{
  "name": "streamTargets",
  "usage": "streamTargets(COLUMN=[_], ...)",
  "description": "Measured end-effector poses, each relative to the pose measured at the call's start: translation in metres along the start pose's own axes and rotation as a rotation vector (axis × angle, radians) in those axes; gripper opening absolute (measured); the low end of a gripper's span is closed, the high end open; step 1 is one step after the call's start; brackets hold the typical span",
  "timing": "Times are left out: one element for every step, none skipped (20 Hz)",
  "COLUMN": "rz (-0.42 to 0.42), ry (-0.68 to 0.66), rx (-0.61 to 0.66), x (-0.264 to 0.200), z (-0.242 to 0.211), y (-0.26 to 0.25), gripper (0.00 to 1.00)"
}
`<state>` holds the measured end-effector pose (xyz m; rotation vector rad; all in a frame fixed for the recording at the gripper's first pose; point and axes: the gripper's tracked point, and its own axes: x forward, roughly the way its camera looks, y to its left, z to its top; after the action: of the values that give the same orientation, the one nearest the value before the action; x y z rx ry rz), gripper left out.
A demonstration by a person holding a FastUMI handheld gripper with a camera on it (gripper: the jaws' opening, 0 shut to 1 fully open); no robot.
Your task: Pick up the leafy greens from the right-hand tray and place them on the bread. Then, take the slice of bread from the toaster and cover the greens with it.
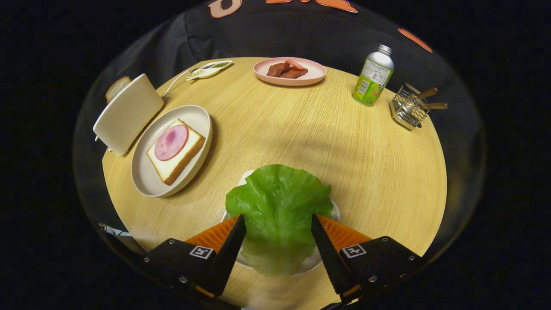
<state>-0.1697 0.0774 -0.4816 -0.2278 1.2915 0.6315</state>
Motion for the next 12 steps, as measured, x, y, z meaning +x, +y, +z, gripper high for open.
streamTargets(rz=[0.007, 0.008, 0.011, 0.007, 0.004, 0.0, -0.007, -0.014, -0.024, -0.037, -0.048, -0.061], ry=[0.011, -0.003, -0.003, -0.002, -0.006, -0.005, -0.006, -0.011, -0.014, -0.017, -0.019, -0.016], rx=[0.01, 0.022, 0.023, 0.022, 0.03, 0.036, 0.04, 0.054, 0.064, 0.08, 0.102, 0.125], x=[-0.0026, 0.0027, 0.0011, 0.003, 0.0017, 0.0015, 0.0014, 0.0024, 0.0034, 0.0019, 0.0021, 0.0014], z=[0.0006, 0.0029, 0.0037, 0.0027, 0.0026, 0.002, 0.0034, 0.0028, 0.0039, 0.0043, 0.0055, 0.005], y=[-0.0001, -0.0014, -0.0027, -0.0051, -0.0057, -0.006, -0.0063, -0.0046, -0.0026, -0.0014, -0.0008, 0.0003], gripper=[0.9, 0.86, 0.82, 0.77, 0.73, 0.69, 0.6, 0.52, 0.36, 0.3, 0.16, 0.11])
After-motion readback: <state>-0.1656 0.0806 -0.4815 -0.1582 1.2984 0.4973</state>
